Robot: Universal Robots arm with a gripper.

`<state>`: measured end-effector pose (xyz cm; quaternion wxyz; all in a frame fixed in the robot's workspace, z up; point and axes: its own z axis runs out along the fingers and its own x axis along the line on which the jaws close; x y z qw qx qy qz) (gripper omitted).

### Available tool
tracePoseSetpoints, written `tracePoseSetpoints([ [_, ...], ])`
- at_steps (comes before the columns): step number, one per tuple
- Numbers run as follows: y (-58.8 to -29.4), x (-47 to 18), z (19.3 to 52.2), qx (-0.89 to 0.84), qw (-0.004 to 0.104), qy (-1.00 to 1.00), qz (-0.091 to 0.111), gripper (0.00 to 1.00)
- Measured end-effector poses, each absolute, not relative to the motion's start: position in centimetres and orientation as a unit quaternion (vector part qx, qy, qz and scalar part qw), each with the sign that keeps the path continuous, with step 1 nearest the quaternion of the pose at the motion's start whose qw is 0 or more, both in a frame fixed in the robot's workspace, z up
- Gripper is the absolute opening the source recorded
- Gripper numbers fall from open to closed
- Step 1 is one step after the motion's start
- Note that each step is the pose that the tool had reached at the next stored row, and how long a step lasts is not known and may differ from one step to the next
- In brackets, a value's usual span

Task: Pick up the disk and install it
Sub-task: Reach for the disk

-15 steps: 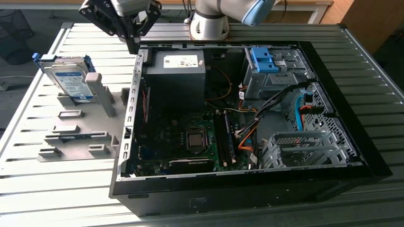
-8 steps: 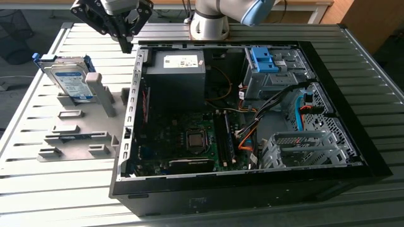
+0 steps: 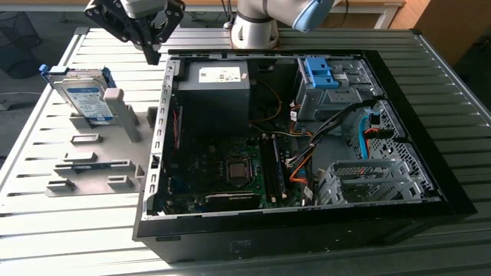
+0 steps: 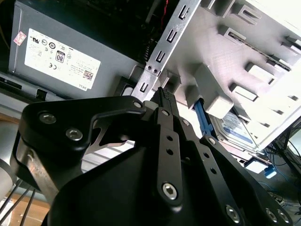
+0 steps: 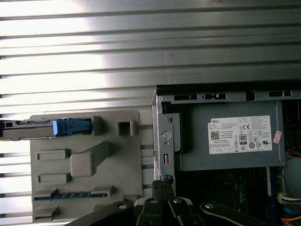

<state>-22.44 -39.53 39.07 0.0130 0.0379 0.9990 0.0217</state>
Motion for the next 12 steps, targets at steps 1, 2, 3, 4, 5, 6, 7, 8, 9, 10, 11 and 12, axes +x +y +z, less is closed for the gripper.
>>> tracePoseSetpoints([
  [1,-39.53,-22.44,39.07,0.038,0.013,0.999,0.022,0.11],
  [2,-39.53,-22.45,39.07,0.038,0.013,0.999,0.022,0.11],
  [3,-39.53,-22.45,39.07,0.038,0.013,0.999,0.022,0.11],
  [4,-39.53,-22.45,39.07,0.038,0.013,0.999,0.022,0.11],
  [5,-39.53,-22.45,39.07,0.038,0.013,0.999,0.022,0.11],
  [6,-39.53,-22.47,39.07,0.038,0.013,0.999,0.022,0.11],
  [7,-39.54,-22.5,39.07,0.038,0.013,0.999,0.022,0.11],
  [8,-39.53,-22.54,39.07,0.038,0.013,0.999,0.022,0.11],
  [9,-39.54,-22.65,39.07,0.038,0.013,0.999,0.022,0.11],
  [10,-39.54,-22.79,39.07,0.038,0.013,0.999,0.022,0.11],
  [11,-39.53,-22.91,39.07,0.038,0.013,0.999,0.022,0.11],
  [12,-39.53,-23.02,39.07,0.038,0.013,0.999,0.022,0.11],
])
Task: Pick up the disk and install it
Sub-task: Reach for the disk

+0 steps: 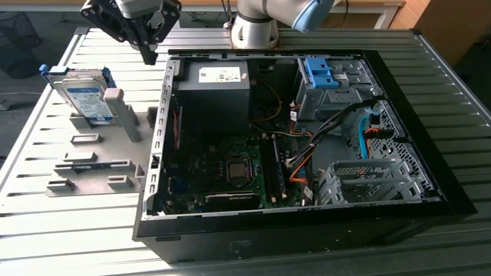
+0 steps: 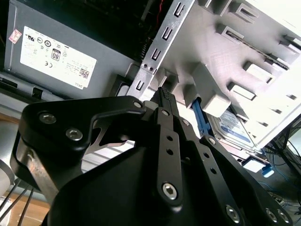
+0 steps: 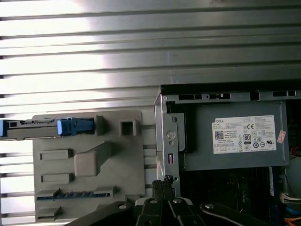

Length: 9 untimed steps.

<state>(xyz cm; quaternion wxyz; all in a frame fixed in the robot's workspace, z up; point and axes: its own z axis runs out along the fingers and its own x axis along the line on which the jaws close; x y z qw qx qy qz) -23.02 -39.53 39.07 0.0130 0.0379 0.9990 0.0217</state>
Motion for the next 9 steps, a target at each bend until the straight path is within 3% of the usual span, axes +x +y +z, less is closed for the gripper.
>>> tracePoseSetpoints([
  [9,-39.1,-24.9,39.0,0.038,0.013,0.999,0.022,0.11],
])
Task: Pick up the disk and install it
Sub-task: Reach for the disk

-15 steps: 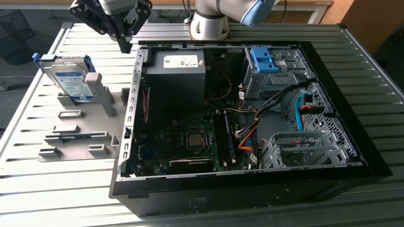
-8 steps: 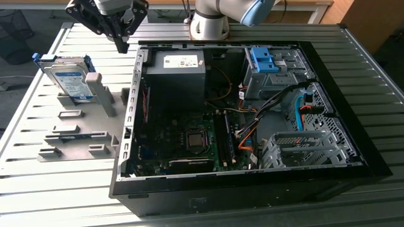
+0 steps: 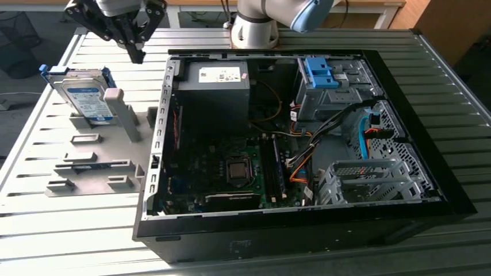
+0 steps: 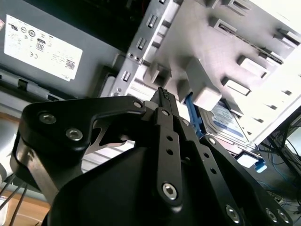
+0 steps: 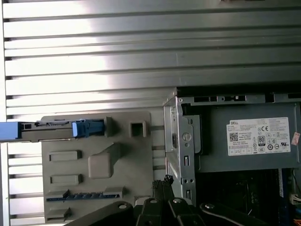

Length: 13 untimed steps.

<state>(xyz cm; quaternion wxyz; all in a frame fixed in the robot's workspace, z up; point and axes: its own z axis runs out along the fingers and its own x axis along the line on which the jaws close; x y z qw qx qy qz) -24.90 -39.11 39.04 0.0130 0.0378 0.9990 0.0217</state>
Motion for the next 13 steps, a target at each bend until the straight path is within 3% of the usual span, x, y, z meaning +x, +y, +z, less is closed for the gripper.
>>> tracePoseSetpoints([
  [13,-37.7,-26.7,38.8,0.038,0.012,0.999,0.022,0.11],
])
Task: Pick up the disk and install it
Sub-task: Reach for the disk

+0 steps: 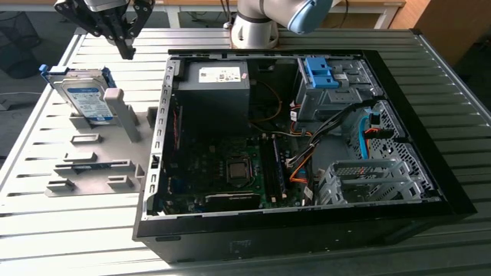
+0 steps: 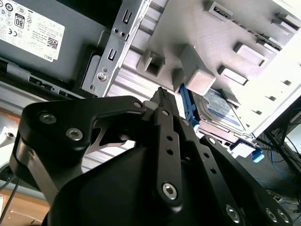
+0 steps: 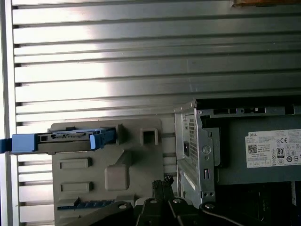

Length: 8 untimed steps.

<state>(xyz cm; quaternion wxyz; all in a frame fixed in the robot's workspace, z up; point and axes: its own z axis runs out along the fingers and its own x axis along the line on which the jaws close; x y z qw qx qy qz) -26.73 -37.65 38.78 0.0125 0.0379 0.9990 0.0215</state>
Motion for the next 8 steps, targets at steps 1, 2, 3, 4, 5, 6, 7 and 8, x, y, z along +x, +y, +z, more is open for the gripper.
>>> tracePoseSetpoints([
  [1,-37.65,-26.74,38.78,0.038,0.012,0.999,0.022,0.11],
  [2,-37.65,-26.74,38.78,0.038,0.012,0.999,0.022,0.11],
  [3,-37.65,-26.74,38.78,0.038,0.012,0.999,0.021,0.11],
  [4,-37.65,-26.74,38.78,0.038,0.012,0.999,0.022,0.11],
  [5,-37.65,-26.75,38.78,0.038,0.012,0.999,0.022,0.11],
  [6,-37.65,-26.77,38.78,0.038,0.012,0.999,0.022,0.11],
  [7,-37.65,-26.81,38.78,0.038,0.013,0.999,0.022,0.11],
  [8,-37.65,-26.88,38.78,0.038,0.012,0.999,0.022,0.11],
])
